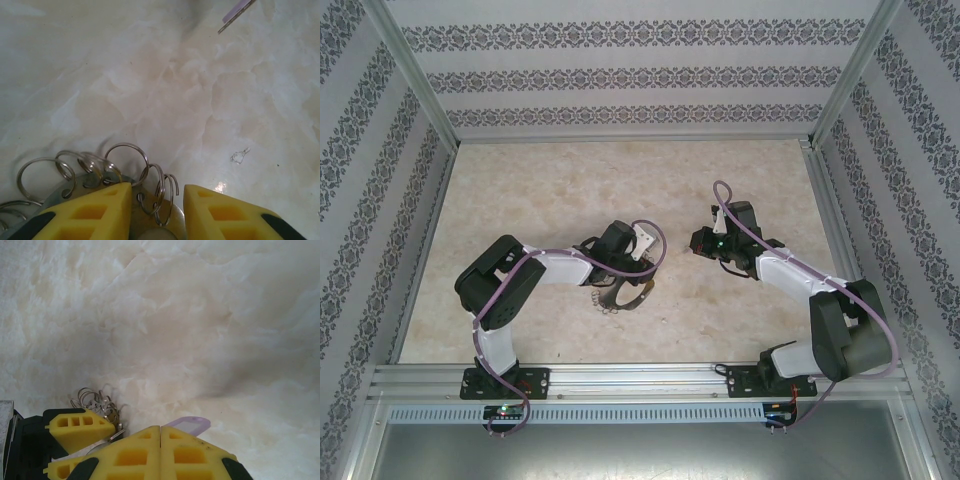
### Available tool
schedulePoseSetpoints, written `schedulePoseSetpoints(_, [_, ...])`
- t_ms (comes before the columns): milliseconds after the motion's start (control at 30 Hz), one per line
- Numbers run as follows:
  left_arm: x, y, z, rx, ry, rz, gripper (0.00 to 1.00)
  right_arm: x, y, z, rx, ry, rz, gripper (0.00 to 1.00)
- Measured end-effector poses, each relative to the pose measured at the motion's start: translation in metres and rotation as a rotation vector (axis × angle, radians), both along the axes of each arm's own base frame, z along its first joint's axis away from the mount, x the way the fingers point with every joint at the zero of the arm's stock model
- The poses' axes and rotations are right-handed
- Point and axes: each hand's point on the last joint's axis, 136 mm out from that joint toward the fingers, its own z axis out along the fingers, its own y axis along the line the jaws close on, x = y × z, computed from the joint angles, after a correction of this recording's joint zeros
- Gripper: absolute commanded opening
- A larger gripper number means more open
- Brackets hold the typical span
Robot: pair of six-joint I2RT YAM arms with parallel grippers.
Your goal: Put the keys on the keyring
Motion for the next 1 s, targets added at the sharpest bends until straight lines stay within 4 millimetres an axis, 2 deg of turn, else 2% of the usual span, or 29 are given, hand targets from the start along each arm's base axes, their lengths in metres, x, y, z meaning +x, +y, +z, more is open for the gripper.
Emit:
schedulePoseSetpoints(333, [-0.004,0.0058,0.0027,0.009,-0.011,0.002,0.36,0.0,0.0001,0.0001,0.0,0.0,0.0,0.0])
schedulePoseSetpoints(533, [-0.0043,0.0086,0.0077,0.014,-0.034,0.001,0.34,0.0001,0.0,0.0001,0.0,-0.001,0.0,0.0])
schedulePoseSetpoints(1000, [-0.0068,0.0075,0.0036,0.023,-0.03,-0.008,0.32,0.0012,0.0003,0.0012,0.002,-0.007,0.0,0.0])
